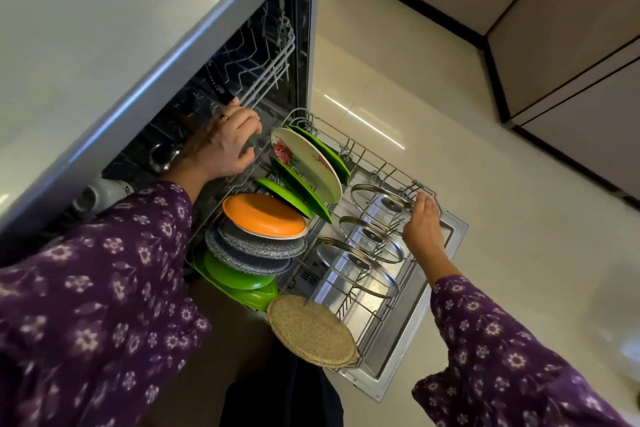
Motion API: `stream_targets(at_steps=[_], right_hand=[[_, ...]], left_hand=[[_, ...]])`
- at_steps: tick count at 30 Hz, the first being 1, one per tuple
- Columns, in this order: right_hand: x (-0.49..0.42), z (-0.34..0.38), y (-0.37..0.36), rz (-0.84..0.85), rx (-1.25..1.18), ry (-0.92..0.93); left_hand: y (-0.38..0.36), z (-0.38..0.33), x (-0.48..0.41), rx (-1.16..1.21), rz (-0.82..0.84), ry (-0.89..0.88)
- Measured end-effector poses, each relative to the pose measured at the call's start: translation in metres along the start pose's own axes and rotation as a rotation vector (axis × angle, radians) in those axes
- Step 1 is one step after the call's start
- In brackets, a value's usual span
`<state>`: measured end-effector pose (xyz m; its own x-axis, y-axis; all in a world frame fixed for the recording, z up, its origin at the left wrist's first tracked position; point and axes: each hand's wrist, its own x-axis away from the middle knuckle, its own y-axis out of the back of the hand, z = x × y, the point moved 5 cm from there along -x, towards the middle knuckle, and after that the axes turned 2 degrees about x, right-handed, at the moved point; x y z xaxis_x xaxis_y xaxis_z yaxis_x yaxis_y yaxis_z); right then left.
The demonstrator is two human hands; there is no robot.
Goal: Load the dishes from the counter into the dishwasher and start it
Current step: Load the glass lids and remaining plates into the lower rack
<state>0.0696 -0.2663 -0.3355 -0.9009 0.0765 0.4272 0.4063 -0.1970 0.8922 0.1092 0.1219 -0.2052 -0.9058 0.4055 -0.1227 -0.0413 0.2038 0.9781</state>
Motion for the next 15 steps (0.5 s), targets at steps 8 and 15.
stream_targets(at_steps=[8,15], right_hand=[[0.081,0.042,0.049,0.031,-0.005,0.121],[0.203,0.086,0.087,0.046,-0.026,0.362]], left_hand=[[0.026,-0.025,0.023,0.014,0.071,0.178],[0.088,-0.112,0.181,0.168,-0.047,0.445]])
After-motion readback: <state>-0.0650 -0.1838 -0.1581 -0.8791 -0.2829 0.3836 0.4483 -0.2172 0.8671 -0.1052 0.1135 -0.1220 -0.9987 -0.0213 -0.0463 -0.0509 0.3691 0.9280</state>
